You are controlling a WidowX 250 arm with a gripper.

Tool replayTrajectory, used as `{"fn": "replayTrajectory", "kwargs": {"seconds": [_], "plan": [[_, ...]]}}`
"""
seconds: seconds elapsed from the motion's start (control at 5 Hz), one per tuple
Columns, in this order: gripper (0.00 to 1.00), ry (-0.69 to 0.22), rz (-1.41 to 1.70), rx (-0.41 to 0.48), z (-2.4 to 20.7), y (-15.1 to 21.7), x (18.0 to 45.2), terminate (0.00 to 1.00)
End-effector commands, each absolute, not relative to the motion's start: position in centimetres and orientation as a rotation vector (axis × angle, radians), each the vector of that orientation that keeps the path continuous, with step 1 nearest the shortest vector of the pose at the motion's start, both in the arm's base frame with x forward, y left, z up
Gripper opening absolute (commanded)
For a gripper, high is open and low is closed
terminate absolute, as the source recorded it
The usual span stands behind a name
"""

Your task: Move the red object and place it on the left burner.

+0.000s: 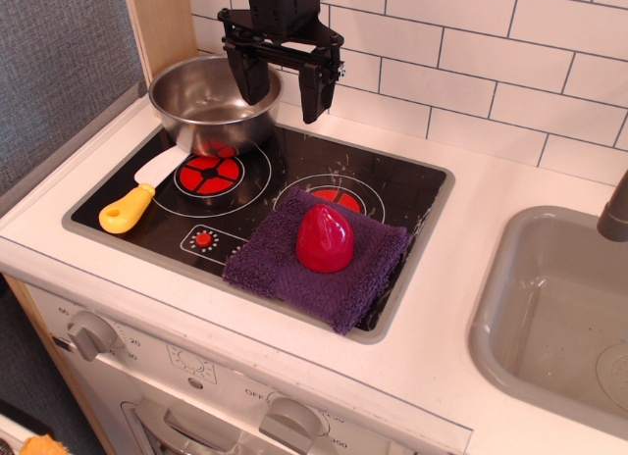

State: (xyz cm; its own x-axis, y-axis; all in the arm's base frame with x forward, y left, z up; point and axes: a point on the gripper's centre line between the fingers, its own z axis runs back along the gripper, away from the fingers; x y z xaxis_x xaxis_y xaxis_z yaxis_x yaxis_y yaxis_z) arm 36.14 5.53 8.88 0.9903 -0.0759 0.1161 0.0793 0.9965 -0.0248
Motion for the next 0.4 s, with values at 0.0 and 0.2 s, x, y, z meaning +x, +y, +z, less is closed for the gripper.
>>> {"fn": "replayTrajectory", "kwargs": {"seconds": [0.0, 0.2], "plan": [[1.00, -0.115, -0.078, -0.029, 8.9, 5.5, 36.1, 0.00], [1.00, -0.130, -0.110, -0.023, 9.4, 4.0, 34.7, 0.00]]}}
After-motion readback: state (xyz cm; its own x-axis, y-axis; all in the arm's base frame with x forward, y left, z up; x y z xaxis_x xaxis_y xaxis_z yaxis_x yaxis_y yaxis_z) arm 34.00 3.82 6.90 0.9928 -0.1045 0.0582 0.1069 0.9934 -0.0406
